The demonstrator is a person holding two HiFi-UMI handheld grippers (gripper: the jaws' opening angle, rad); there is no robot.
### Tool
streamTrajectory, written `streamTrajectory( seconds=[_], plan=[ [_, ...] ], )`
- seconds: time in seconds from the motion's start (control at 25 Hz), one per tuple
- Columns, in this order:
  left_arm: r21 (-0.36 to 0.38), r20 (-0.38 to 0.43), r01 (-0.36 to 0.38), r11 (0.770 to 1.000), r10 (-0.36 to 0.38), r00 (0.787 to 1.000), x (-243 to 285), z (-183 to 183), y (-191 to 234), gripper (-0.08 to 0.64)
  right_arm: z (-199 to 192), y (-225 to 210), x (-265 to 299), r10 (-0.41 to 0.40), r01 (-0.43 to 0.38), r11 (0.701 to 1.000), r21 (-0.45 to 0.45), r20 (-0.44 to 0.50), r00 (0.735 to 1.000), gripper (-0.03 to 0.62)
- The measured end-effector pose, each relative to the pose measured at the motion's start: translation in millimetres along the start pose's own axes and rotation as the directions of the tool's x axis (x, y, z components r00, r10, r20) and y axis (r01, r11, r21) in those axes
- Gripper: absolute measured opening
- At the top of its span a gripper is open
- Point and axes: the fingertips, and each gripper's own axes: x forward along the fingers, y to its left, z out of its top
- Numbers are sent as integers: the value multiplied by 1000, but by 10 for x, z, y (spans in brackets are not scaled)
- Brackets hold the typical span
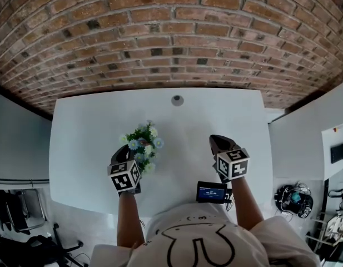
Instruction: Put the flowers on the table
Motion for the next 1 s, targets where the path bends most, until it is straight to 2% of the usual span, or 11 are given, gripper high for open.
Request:
streamTrajectory(
  seconds=[0.44,0.76,1.0],
  plan=[
    [9,-17,15,1000,-15,1000,104,20,2,61,-32,13,83,-2,2,1000,2,-17,1000,14],
    [-11,-17,12,1000,-12,1000,168,33,40,61,-40,19,79,-10,10,1000,4,-17,1000,14],
    [-15,-21,48,999,-48,999,202,61,33,63,-34,36,80,-13,13,1000,8,-15,1000,14]
  ],
)
